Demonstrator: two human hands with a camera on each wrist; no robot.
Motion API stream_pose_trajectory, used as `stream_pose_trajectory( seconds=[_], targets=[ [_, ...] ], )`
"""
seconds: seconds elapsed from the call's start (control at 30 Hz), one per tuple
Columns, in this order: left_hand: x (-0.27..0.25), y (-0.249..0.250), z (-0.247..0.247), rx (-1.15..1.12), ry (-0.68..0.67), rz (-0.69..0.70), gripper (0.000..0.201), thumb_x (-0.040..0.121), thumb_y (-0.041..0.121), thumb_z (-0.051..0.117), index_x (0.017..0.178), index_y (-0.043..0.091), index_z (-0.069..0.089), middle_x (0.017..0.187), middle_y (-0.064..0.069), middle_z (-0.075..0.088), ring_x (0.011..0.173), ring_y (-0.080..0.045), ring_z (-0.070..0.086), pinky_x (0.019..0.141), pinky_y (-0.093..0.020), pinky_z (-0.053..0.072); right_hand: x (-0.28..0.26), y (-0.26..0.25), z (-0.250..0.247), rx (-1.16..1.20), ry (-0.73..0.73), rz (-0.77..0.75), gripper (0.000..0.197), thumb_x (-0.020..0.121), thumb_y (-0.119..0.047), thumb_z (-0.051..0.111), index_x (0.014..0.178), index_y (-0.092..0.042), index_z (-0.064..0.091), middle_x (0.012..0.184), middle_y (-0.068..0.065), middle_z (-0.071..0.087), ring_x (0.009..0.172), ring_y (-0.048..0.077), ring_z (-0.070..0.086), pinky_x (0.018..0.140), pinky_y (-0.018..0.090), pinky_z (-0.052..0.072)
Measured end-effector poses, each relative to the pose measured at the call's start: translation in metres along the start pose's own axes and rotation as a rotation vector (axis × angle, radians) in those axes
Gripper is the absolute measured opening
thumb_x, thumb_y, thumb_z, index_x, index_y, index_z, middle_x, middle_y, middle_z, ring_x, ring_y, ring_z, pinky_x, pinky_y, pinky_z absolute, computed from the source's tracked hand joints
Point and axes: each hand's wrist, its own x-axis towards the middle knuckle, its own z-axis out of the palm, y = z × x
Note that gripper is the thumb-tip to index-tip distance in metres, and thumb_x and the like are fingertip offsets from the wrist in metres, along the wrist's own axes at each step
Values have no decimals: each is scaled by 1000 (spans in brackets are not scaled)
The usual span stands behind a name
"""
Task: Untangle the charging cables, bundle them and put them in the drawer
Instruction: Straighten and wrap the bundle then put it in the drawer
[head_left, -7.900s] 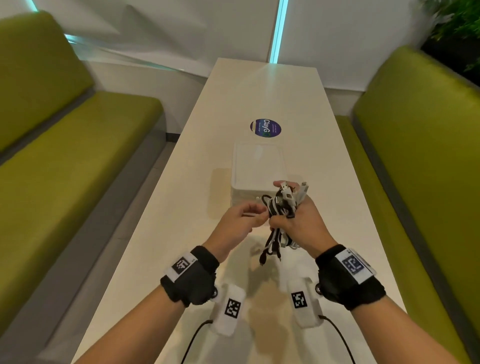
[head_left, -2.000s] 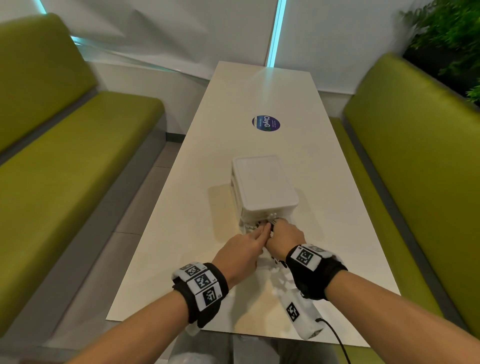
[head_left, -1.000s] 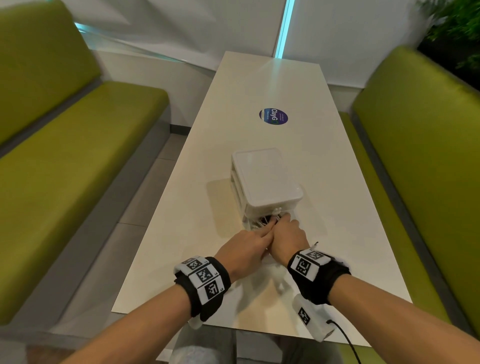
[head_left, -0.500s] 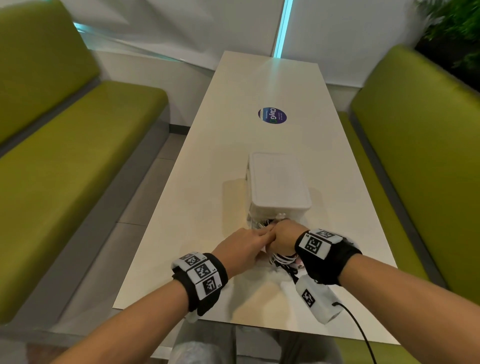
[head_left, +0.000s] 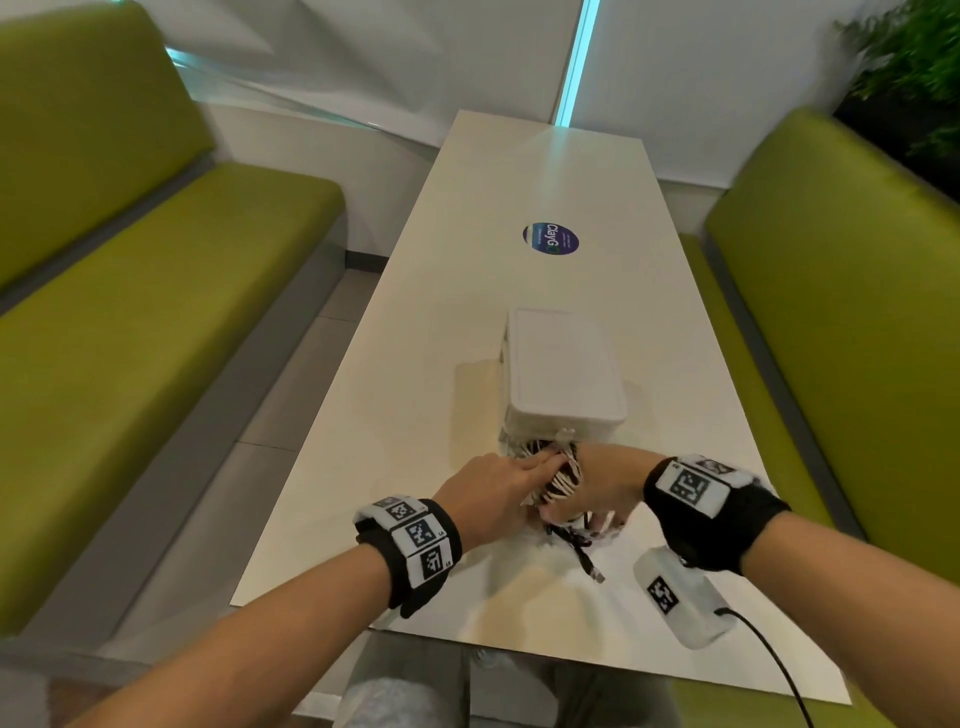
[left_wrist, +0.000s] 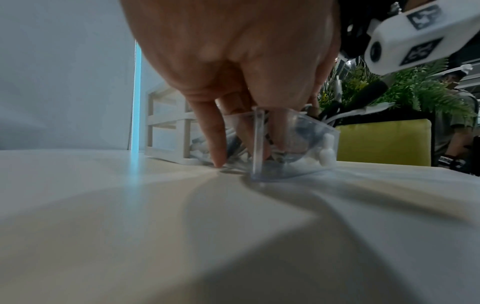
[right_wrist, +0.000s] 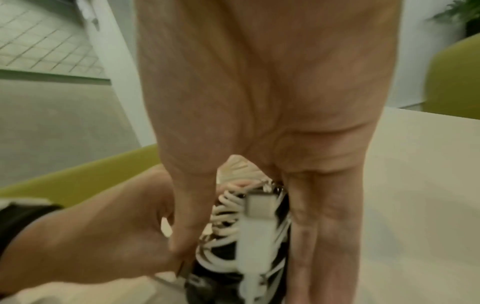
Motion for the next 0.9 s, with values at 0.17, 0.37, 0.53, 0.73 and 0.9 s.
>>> stream_pose_trajectory(
  seconds=[0.17, 0.37, 0.53, 0.73, 0.9],
  targets=[
    [-3, 0, 1, -92, 63, 88, 76, 76, 36, 76, 143, 17, 46, 139, -4, 56, 82, -31, 70, 69, -37, 55, -5, 3, 21, 31, -7, -10, 66, 70, -23, 86, 122, -16, 47, 113, 7, 61, 88, 22, 69, 64, 36, 62],
    [-1, 3, -1, -62, 14, 60, 86, 85, 41, 68, 154, 24, 19, 154, 1, 36, 97, -29, 66, 82, -35, 49, -1, 7, 20, -71, 147, -26, 54, 70, -8, 82, 119, -10, 59, 100, 5, 69, 71, 16, 64, 67, 27, 57],
    [1, 2, 1, -41, -3, 86, 76, 90, 29, 64, 153, 17, 24, 156, -7, 33, 105, -37, 63, 82, -45, 53, 1, 14, 20, 10, 226, -60, 30, 72, -2, 75, 98, -15, 66, 85, 3, 70, 63, 14, 69, 57, 30, 60],
    [0, 8, -7, -5, -65, 51, 82, 93, 41, 58, 155, 12, 12, 163, -2, 10, 120, -31, 55, 93, -37, 46, -3, 13, 15, 55, 251, -129, 41, 79, -6, 69, 114, -20, 54, 106, 11, 68, 75, 28, 73, 61, 40, 61],
    [4, 6, -5, -13, -60, 25, 85, 88, 49, 63, 154, 21, 16, 162, 2, 16, 123, -28, 54, 93, -37, 47, -8, 12, 10, 26, 170, -115, 60, 77, -13, 77, 129, -17, 48, 115, 7, 64, 81, 23, 70, 67, 40, 62]
  ],
)
